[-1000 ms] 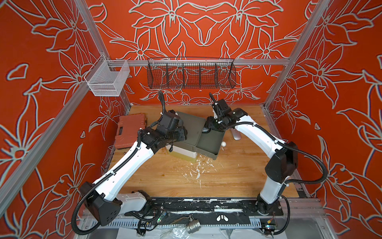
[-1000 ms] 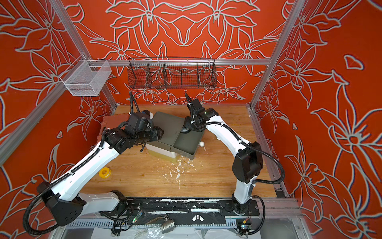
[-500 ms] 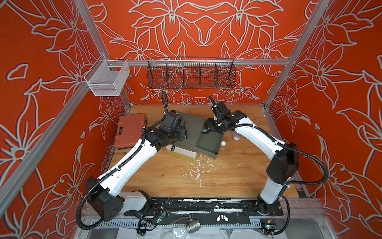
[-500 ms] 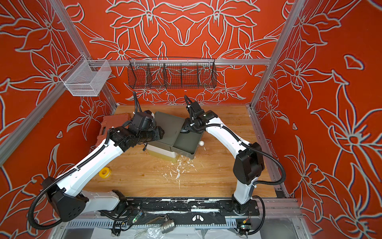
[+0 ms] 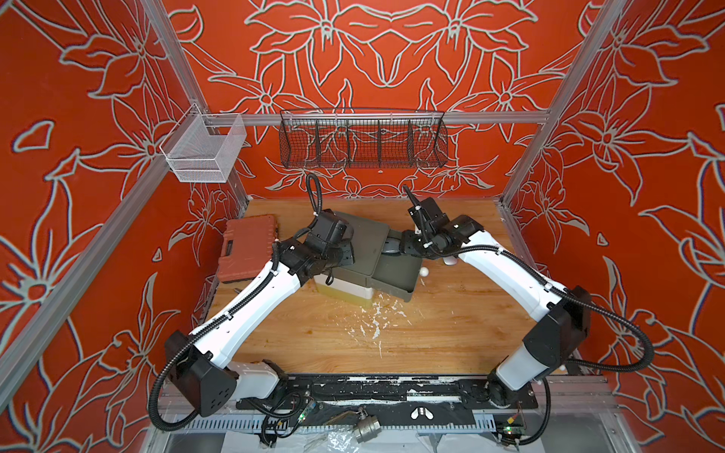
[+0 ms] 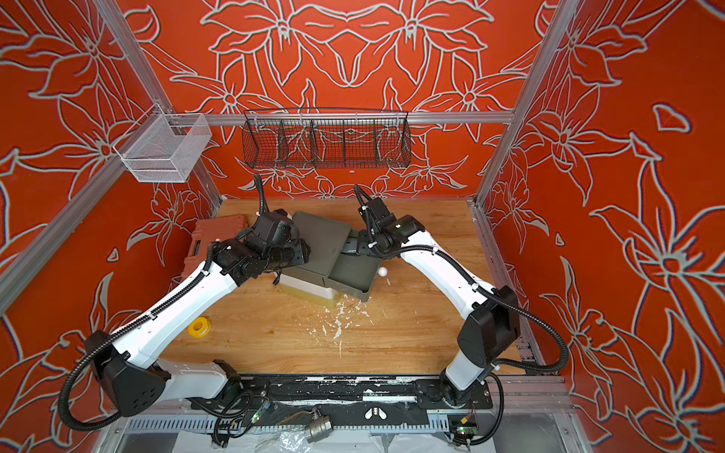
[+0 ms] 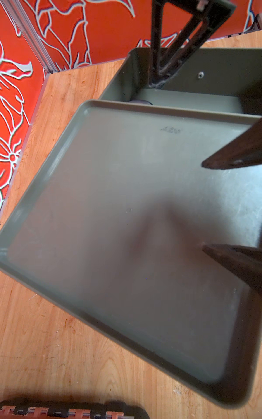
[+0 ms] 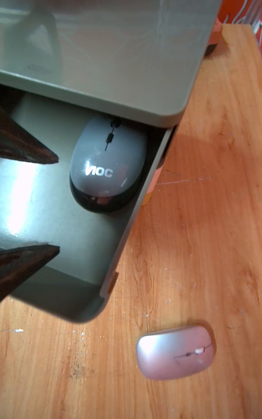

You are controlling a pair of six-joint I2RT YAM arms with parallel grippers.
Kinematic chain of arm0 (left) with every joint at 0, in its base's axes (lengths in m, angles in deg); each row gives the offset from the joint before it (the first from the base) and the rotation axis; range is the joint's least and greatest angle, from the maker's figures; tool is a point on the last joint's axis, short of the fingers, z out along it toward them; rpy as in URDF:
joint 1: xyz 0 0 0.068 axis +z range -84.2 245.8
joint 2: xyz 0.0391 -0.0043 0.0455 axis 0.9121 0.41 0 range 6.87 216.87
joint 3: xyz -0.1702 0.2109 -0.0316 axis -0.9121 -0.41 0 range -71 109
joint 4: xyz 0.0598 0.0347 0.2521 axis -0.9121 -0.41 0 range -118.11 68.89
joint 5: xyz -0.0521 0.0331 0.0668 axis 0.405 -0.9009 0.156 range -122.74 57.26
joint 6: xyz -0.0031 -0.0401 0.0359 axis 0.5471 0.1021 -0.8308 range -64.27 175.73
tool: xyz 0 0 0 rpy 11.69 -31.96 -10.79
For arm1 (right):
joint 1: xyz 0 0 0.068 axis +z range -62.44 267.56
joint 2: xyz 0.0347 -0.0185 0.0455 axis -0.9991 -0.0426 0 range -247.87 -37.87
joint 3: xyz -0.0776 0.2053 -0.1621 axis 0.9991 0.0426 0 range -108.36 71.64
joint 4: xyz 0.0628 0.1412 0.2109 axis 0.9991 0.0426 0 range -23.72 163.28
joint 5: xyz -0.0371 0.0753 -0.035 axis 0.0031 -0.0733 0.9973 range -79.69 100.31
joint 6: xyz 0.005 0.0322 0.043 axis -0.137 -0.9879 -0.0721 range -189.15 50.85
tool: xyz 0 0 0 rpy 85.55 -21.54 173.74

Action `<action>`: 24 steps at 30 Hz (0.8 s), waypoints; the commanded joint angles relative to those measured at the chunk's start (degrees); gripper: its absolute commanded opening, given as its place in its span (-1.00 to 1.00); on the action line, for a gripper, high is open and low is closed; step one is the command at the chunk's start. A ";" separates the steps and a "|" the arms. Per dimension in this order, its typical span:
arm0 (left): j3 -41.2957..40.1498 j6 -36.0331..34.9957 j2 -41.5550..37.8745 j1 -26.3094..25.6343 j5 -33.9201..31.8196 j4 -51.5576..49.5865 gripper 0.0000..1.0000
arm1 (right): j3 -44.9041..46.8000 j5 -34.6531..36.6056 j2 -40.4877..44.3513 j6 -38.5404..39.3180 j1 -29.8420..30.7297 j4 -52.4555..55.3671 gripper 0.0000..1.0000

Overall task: Take the mice out of the drawer
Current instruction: Pick up the mouse from the drawer.

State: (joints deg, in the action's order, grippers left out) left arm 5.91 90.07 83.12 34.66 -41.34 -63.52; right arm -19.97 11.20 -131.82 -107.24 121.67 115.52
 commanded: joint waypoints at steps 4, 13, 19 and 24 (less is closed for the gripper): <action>-0.09 0.94 -0.51 0.20 -0.63 -0.65 0.03 | -7.20 -3.60 -4.90 0.78 -0.43 0.49 0.15; 0.57 0.47 0.73 0.22 0.14 0.01 0.03 | -14.45 -1.81 -12.21 0.71 -0.95 2.23 0.08; 0.35 0.72 1.52 0.45 -0.83 0.40 0.00 | -15.09 -0.92 -14.90 0.68 -0.97 2.70 0.05; 0.04 1.33 1.80 0.81 -1.06 0.48 -0.01 | -12.98 1.06 -13.72 1.18 -0.63 5.02 0.03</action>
State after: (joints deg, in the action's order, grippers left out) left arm 5.91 90.31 84.54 35.03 -41.28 -63.41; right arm -33.72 9.51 -145.59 -106.21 120.70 117.94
